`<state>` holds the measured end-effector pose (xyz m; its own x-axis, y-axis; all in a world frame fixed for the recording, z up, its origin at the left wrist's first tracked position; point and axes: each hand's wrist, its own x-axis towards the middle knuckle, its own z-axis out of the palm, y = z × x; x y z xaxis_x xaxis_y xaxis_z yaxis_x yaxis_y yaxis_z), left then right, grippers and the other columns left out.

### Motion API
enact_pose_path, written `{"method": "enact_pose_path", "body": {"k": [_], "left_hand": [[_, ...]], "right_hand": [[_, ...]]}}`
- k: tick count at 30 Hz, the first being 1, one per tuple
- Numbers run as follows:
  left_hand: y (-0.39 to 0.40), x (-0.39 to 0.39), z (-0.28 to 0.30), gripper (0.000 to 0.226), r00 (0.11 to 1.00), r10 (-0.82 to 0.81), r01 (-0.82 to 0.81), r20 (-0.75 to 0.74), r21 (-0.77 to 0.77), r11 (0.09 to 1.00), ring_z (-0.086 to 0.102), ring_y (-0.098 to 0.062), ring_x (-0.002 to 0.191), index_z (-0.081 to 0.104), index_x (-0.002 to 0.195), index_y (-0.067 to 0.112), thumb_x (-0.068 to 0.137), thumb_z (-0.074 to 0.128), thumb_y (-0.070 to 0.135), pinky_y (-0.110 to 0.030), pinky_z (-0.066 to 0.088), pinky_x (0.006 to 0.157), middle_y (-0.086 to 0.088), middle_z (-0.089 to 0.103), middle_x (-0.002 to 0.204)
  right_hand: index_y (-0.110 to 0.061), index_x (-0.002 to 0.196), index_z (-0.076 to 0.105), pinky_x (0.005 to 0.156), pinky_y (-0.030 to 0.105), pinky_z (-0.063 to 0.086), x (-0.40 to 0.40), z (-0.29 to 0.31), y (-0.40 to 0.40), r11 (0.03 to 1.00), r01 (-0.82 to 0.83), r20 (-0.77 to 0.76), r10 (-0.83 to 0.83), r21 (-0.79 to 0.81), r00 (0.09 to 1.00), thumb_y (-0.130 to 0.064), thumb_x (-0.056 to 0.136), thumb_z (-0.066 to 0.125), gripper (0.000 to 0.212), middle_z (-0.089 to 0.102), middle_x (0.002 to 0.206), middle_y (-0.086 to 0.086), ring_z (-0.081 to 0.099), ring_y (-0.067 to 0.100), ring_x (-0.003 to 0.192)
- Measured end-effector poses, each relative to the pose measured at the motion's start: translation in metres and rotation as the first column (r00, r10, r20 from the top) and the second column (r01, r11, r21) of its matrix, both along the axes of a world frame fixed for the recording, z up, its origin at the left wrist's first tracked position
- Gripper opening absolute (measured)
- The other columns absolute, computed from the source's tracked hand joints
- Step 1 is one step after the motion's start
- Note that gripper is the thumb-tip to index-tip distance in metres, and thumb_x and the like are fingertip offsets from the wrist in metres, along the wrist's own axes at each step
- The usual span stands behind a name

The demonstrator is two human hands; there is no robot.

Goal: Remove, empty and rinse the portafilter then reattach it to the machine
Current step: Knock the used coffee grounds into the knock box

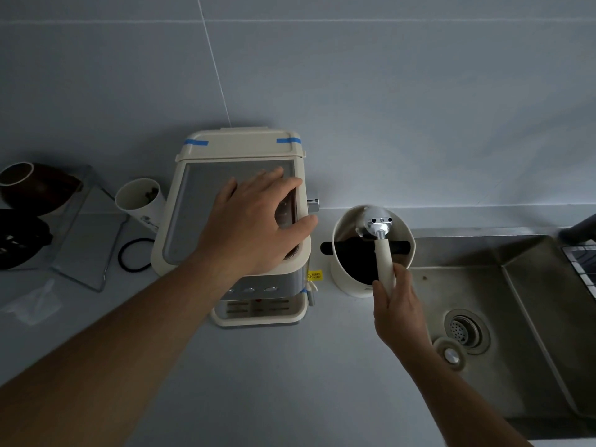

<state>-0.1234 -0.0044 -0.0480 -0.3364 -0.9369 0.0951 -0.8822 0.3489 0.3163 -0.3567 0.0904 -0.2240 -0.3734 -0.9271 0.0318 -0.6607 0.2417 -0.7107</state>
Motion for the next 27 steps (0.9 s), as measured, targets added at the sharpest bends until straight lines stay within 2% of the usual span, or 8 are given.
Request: {"method": "enact_pose_path", "body": {"k": [4, 10, 14, 16, 20, 24, 27], "left_hand": [[-0.0007, 0.0004, -0.0010, 0.065, 1.000, 0.000, 0.000, 0.000, -0.008, 1.000, 0.029, -0.017, 0.142, 0.038, 0.140, 0.038, 0.082, 0.039, 0.069, -0.048, 0.012, 0.118, 0.007, 0.034, 0.155], [-0.0004, 0.0006, -0.0012, 0.064, 1.000, -0.002, 0.002, -0.003, -0.013, 1.000, 0.029, -0.016, 0.142, 0.038, 0.140, 0.038, 0.083, 0.040, 0.069, -0.048, 0.011, 0.118, 0.007, 0.034, 0.155], [-0.0011, 0.0009, -0.0017, 0.065, 1.000, 0.000, 0.000, -0.003, -0.014, 1.000, 0.030, -0.017, 0.142, 0.039, 0.139, 0.038, 0.082, 0.038, 0.069, -0.047, 0.012, 0.118, 0.008, 0.034, 0.155], [-0.0012, 0.0006, -0.0019, 0.066, 1.000, -0.001, 0.001, -0.003, -0.015, 1.000, 0.030, -0.017, 0.141, 0.039, 0.139, 0.038, 0.081, 0.038, 0.070, -0.047, 0.013, 0.118, 0.007, 0.035, 0.155], [-0.0011, 0.0005, -0.0025, 0.066, 1.000, -0.004, 0.004, -0.003, -0.013, 1.000, 0.030, -0.017, 0.141, 0.039, 0.139, 0.038, 0.082, 0.038, 0.070, -0.047, 0.013, 0.118, 0.007, 0.035, 0.155], [-0.0003, 0.0003, -0.0016, 0.065, 1.000, 0.000, 0.000, -0.007, -0.016, 1.000, 0.030, -0.016, 0.141, 0.039, 0.139, 0.038, 0.082, 0.039, 0.069, -0.047, 0.012, 0.118, 0.007, 0.035, 0.155], [-0.0004, 0.0009, -0.0014, 0.066, 1.000, -0.002, 0.001, -0.012, -0.014, 1.000, 0.030, -0.016, 0.142, 0.039, 0.139, 0.037, 0.082, 0.039, 0.068, -0.047, 0.012, 0.118, 0.007, 0.034, 0.155]], "right_hand": [[-0.016, 0.131, 0.036, 0.065, 0.040, 0.046, 0.0015, 0.0023, 0.0046, 0.999, 0.019, 0.023, -0.018, -0.043, 1.000, -0.026, 0.100, 0.051, 0.036, 0.056, 0.104, 0.009, 0.059, 0.029, 0.079], [-0.014, 0.131, 0.036, 0.067, 0.040, 0.045, -0.0001, -0.0003, 0.0023, 1.000, 0.018, 0.007, -0.018, -0.011, 1.000, -0.027, 0.100, 0.050, 0.036, 0.057, 0.105, 0.009, 0.059, 0.030, 0.081], [-0.018, 0.131, 0.035, 0.064, 0.047, 0.052, -0.0007, 0.0020, 0.0041, 0.999, 0.027, 0.004, -0.027, -0.028, 1.000, -0.028, 0.100, 0.051, 0.036, 0.059, 0.104, 0.012, 0.061, 0.032, 0.078], [-0.016, 0.130, 0.036, 0.063, 0.045, 0.052, -0.0014, 0.0000, 0.0051, 1.000, 0.006, -0.021, -0.006, -0.008, 1.000, -0.028, 0.099, 0.051, 0.036, 0.062, 0.105, 0.015, 0.061, 0.031, 0.077], [-0.020, 0.131, 0.035, 0.067, 0.052, 0.055, -0.0005, 0.0033, 0.0051, 0.999, 0.032, 0.005, -0.032, -0.011, 0.999, -0.031, 0.099, 0.050, 0.037, 0.061, 0.109, 0.015, 0.063, 0.035, 0.081], [-0.017, 0.129, 0.038, 0.061, 0.041, 0.048, -0.0018, 0.0021, 0.0062, 1.000, -0.002, -0.025, 0.002, -0.003, 1.000, -0.030, 0.099, 0.051, 0.035, 0.062, 0.100, 0.013, 0.060, 0.028, 0.072], [-0.015, 0.129, 0.040, 0.062, 0.042, 0.050, -0.0021, 0.0043, 0.0037, 1.000, 0.012, 0.002, -0.012, 0.011, 1.000, -0.030, 0.099, 0.052, 0.035, 0.062, 0.096, 0.009, 0.060, 0.027, 0.072]]}}
